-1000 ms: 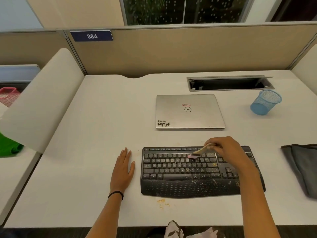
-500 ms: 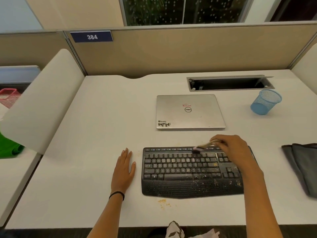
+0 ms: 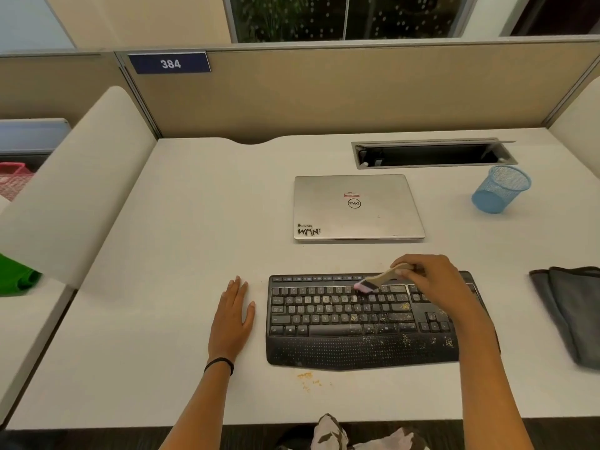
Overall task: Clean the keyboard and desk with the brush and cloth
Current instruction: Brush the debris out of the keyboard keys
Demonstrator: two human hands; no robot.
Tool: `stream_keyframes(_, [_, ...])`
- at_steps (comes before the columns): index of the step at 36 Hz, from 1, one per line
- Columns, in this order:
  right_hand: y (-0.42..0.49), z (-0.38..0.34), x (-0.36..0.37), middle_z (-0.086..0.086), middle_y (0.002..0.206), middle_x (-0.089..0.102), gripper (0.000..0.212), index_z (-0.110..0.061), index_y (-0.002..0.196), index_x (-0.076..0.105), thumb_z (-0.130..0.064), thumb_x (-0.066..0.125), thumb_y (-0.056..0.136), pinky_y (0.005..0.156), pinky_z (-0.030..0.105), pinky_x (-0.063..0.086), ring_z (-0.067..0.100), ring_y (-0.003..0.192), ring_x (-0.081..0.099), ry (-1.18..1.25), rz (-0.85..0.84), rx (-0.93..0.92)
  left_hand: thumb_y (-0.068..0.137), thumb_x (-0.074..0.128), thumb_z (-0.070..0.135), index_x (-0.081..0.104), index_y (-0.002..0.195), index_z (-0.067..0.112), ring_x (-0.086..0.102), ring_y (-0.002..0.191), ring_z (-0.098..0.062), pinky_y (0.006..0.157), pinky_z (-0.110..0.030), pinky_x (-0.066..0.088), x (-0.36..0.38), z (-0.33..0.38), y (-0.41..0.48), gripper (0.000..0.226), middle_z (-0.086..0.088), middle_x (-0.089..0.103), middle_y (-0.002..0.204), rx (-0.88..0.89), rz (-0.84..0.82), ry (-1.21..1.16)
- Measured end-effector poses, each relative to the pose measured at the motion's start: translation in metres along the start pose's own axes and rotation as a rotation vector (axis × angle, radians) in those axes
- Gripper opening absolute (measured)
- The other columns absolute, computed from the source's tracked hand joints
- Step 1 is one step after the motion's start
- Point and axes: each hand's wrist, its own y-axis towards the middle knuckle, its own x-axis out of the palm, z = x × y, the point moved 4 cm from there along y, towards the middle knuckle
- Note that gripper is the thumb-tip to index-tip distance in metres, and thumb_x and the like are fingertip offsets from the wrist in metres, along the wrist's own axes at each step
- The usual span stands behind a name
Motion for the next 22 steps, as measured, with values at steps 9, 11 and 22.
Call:
stream_keyframes(9, [0.001, -0.005, 0.005, -0.007, 0.079, 0.069, 0.012, -0.024, 0.093, 0.070, -0.020, 0.060, 0.089, 0.067, 0.033, 0.050, 0.014, 0.074, 0.062, -0.041, 0.131, -0.005, 0.088, 0.016, 0.056, 0.022, 0.149, 0.015, 0.003, 0.143, -0.004, 0.115, -0.020, 0.000, 0.000, 0.000, -0.001, 0.073, 0.006, 0.011, 0.156, -0.007, 0.004, -0.012])
stream_keyframes(11, [0.002, -0.011, 0.012, -0.007, 0.075, 0.069, 0.012, -0.024, 0.090, 0.070, -0.021, 0.058, 0.089, 0.064, 0.036, 0.051, 0.016, 0.070, 0.062, 0.006, 0.106, -0.005, 0.091, 0.020, 0.052, 0.023, 0.149, 0.015, 0.004, 0.143, -0.005, 0.115, -0.021, 0.001, 0.000, 0.000, 0.000, 0.070, 0.005, 0.012, 0.157, -0.006, 0.008, -0.011])
stream_keyframes(22, [0.010, -0.032, 0.040, 0.004, 0.072, 0.068, 0.020, -0.016, 0.086, 0.070, -0.007, 0.052, 0.086, 0.062, 0.040, 0.057, 0.018, 0.062, 0.068, -0.004, -0.062, 0.084, 0.089, 0.017, 0.055, 0.026, 0.148, 0.014, 0.005, 0.144, -0.005, 0.116, -0.022, 0.003, 0.000, -0.001, 0.000, 0.072, 0.005, 0.014, 0.156, 0.000, 0.019, -0.001])
